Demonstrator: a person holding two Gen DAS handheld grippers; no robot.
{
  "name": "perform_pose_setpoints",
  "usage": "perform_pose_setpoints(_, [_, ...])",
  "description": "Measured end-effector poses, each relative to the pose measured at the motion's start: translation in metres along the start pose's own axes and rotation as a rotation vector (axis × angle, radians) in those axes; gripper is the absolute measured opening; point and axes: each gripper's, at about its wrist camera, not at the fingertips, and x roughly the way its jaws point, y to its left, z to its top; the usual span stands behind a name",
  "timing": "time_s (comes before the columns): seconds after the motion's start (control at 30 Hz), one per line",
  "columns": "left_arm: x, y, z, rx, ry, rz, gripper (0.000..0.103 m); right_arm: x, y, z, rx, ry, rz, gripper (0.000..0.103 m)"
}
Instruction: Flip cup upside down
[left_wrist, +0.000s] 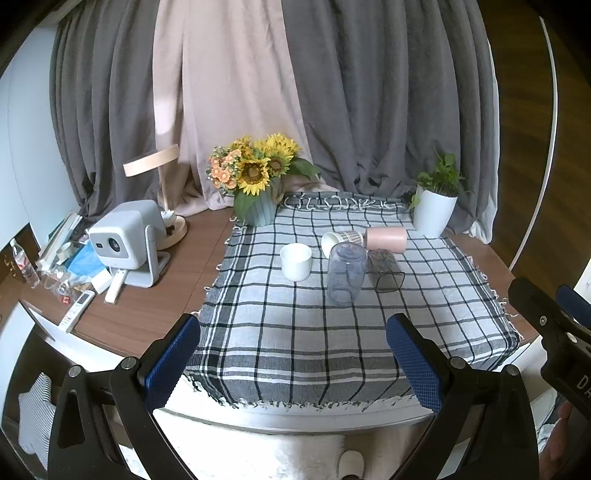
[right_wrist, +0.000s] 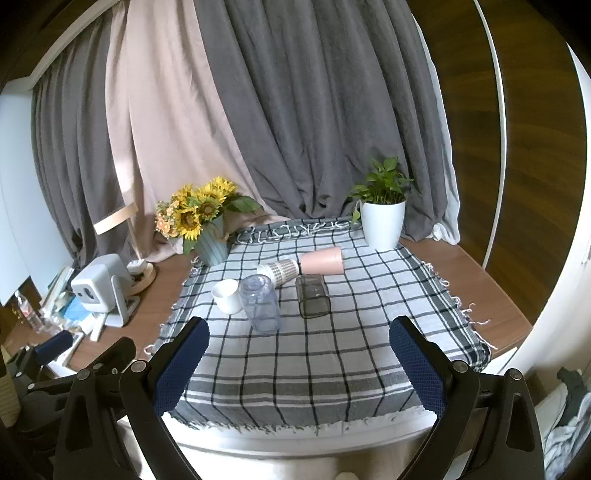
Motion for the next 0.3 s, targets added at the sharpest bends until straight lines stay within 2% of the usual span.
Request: perform_pose_setpoints(0.3, [0.0031, -0.0029, 0.001, 0.013, -0.002, -0.004, 0.103, 0.0004, -0.003, -0.0004, 0.003, 0.004, -0.003, 0.099])
